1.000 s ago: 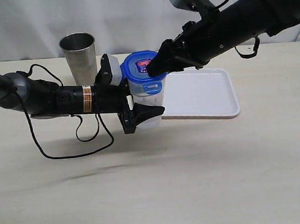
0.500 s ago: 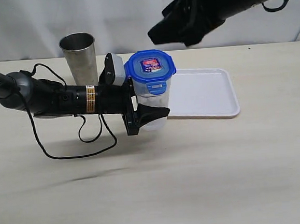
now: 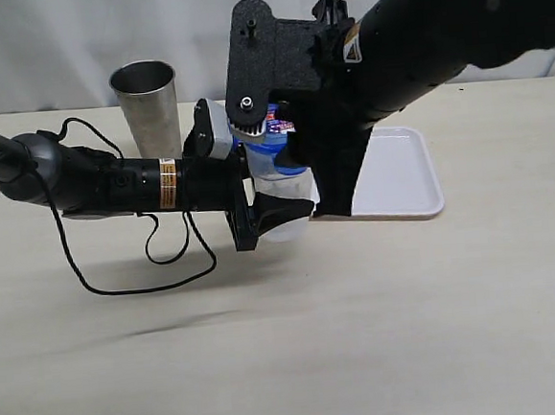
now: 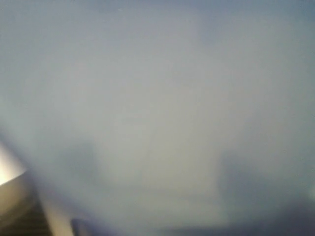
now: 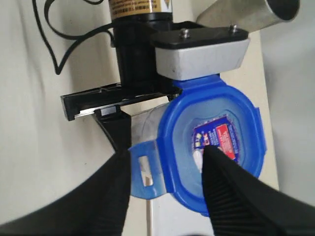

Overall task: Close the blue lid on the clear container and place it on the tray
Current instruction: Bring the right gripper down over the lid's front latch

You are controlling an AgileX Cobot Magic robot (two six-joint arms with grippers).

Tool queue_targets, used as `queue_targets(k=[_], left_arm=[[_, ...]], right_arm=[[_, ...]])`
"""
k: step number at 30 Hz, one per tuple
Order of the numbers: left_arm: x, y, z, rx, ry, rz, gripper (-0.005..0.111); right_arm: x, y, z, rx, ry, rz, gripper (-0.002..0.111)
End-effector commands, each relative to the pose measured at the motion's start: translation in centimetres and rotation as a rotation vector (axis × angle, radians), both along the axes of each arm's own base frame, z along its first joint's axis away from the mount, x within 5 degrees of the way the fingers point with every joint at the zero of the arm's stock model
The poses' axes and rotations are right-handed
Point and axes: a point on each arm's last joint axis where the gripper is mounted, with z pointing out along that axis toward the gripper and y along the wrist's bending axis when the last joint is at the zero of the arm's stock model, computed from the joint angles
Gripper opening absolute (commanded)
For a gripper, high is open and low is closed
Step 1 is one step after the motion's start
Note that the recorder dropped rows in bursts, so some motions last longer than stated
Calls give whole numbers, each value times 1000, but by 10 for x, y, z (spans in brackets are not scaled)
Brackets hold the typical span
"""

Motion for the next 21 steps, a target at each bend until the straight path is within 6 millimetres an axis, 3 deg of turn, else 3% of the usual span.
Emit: queue_targets(k=[1,21], left_arm=[[1,-2,5,-24,0,-2,0],[-2,-3,8,-60,4,-26,0]], right_arm=[[2,-1,-6,-5,-73,14,43],[19,5,-45,-107,-63,-9,43]])
